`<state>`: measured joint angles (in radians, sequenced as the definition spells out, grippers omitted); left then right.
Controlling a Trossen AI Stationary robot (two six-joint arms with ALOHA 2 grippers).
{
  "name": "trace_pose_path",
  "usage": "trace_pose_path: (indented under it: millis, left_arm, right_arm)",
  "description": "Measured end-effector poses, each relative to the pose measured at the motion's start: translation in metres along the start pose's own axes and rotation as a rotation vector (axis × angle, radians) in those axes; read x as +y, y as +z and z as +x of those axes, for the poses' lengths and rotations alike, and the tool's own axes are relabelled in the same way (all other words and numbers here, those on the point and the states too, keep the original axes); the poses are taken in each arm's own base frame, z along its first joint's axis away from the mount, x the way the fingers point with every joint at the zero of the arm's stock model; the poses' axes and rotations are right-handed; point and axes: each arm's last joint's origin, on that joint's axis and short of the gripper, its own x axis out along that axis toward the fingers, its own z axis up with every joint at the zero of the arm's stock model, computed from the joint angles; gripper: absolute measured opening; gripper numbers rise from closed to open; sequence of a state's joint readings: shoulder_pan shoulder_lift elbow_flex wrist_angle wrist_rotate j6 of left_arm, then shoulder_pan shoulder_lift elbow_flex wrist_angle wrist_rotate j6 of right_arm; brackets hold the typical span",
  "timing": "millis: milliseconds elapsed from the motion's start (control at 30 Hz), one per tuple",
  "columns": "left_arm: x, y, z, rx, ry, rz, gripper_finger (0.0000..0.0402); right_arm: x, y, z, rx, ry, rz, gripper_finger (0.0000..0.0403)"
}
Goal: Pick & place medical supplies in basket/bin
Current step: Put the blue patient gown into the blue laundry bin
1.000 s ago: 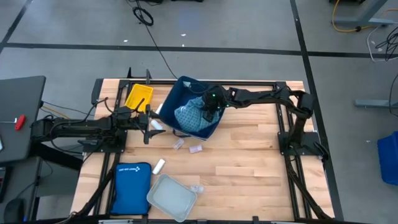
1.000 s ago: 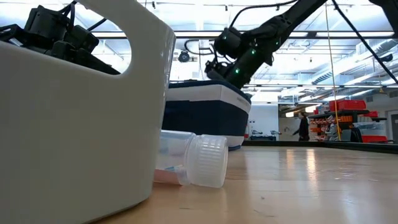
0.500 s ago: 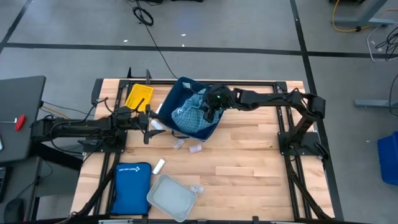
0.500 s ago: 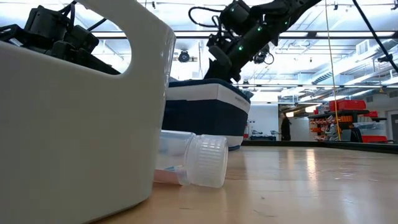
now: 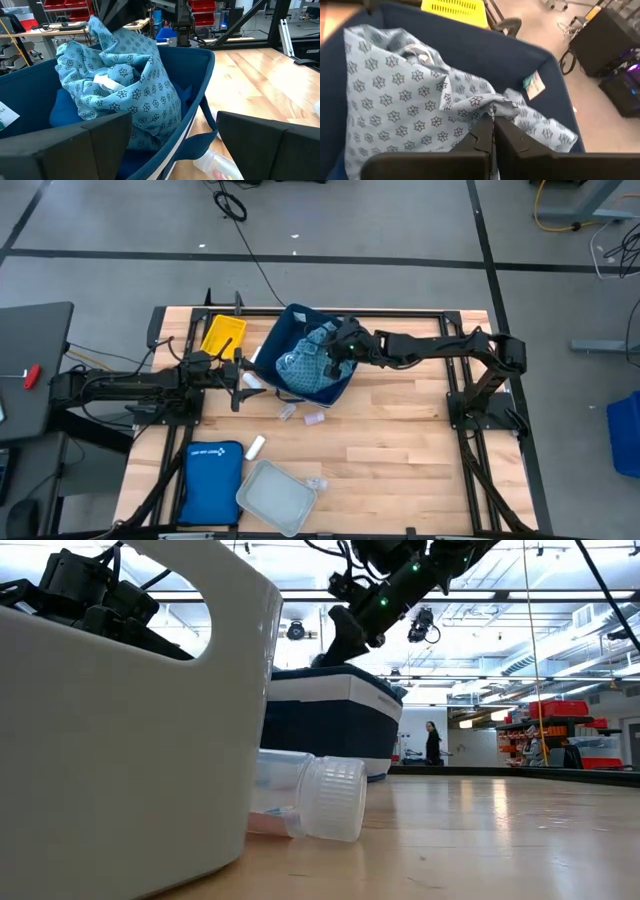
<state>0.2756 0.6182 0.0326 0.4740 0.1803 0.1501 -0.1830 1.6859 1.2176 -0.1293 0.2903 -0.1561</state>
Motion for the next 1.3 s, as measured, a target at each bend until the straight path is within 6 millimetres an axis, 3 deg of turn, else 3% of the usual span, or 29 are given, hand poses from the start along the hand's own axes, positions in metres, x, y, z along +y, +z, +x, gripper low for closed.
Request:
trace_pose_path:
  millis: [267, 367, 700, 833, 1100, 1300]
  left_arm:
    - [0.0, 0.0, 0.0, 0.0, 0.0, 0.0, 0.0292]
    - [0.0, 0.0, 0.0, 0.001, 0.0, 0.0, 0.0292]
    - [0.0, 0.0, 0.0, 0.002, -0.001, -0.001, 0.0292]
    - [0.0, 0.0, 0.0, 0.002, -0.001, -0.001, 0.0292]
    - [0.0, -0.001, 0.0, 0.006, -0.001, -0.001, 0.0292]
    - [0.0, -0.001, 0.0, 0.008, -0.002, -0.002, 0.0292]
  right_arm:
    - [0.005, 0.023, -0.01, -0.064, -0.033, -0.021, 0.0004]
    - [0.003, 0.028, -0.012, -0.073, -0.031, -0.006, 0.0021]
    - [0.001, 0.023, -0.015, 0.037, 0.037, -0.006, 0.021]
    - [0.005, 0.019, -0.016, 0.08, 0.066, 0.012, 0.0253]
    - [0.019, 0.02, -0.021, 0.088, 0.022, -0.016, 0.0254]
    - [0.022, 0.04, -0.033, 0.05, 0.016, -0.02, 0.023]
